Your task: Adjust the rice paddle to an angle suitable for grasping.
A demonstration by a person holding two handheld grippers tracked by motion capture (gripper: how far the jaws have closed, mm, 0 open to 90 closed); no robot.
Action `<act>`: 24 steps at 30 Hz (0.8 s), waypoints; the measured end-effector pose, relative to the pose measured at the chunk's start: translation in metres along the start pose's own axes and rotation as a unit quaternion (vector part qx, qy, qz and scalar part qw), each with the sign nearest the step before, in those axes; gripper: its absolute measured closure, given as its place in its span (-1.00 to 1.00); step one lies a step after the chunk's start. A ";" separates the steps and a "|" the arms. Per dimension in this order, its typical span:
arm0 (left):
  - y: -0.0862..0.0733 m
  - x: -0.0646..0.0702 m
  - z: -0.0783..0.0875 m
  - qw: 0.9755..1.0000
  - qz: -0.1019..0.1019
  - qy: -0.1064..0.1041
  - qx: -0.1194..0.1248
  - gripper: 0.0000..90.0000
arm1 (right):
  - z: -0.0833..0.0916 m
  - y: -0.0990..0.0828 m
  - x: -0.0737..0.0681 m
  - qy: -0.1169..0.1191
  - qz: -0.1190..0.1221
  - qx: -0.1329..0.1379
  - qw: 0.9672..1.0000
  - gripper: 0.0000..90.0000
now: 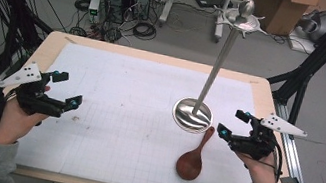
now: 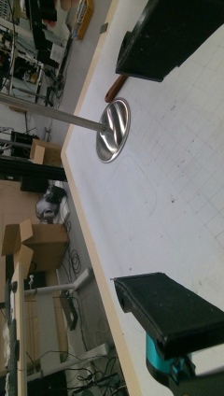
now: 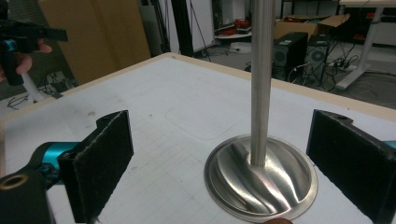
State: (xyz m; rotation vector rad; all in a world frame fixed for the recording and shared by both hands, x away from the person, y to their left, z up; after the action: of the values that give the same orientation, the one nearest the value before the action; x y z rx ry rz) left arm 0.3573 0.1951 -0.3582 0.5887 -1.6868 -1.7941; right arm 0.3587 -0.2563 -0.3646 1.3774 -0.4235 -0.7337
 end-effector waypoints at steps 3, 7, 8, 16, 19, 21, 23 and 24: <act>0.000 0.000 0.000 1.000 -0.001 0.000 -0.001 -0.96 | -0.001 -0.001 -0.002 0.004 0.008 -0.004 1.000 -0.87; -0.001 0.001 -0.001 1.000 -0.001 -0.001 -0.002 -0.96 | -0.002 -0.003 -0.004 0.011 0.015 -0.012 1.000 -0.80; -0.001 0.001 -0.002 1.000 -0.003 -0.002 -0.004 -0.96 | -0.003 -0.004 -0.006 0.019 0.012 -0.015 1.000 -0.66; -0.004 0.001 -0.002 1.000 -0.002 0.001 -0.008 -0.96 | -0.014 -0.012 -0.013 0.040 0.009 -0.033 0.999 -0.19; -0.004 0.002 -0.002 1.000 -0.004 0.001 -0.009 -0.96 | -0.020 -0.020 -0.016 0.037 0.041 -0.048 0.997 0.12; -0.003 0.002 -0.001 1.000 -0.003 0.002 -0.007 -0.96 | -0.021 -0.026 -0.021 0.047 0.071 -0.058 0.995 0.42; -0.003 0.001 -0.001 1.000 -0.005 0.003 -0.008 -0.96 | -0.022 -0.028 -0.023 0.055 0.072 -0.067 0.994 0.54; -0.004 0.001 0.000 1.000 -0.003 0.003 -0.008 -0.96 | -0.022 -0.029 -0.025 0.059 0.073 -0.069 0.993 0.58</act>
State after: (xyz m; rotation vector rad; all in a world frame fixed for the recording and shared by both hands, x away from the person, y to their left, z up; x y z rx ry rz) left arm 0.3565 0.1943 -0.3621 0.5923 -1.6653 -1.8067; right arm 0.3498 -0.2239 -0.3932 1.2388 -0.3703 -0.5486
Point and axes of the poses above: each handheld gripper's, and its own axes: z roughly backward along the jaws, y roughly out of its top, x roughly to its right, the point moved 9 cm from there along -z, roughly forward along the jaws, and after that the axes turned 5 degrees about x, right-handed, at the moved point
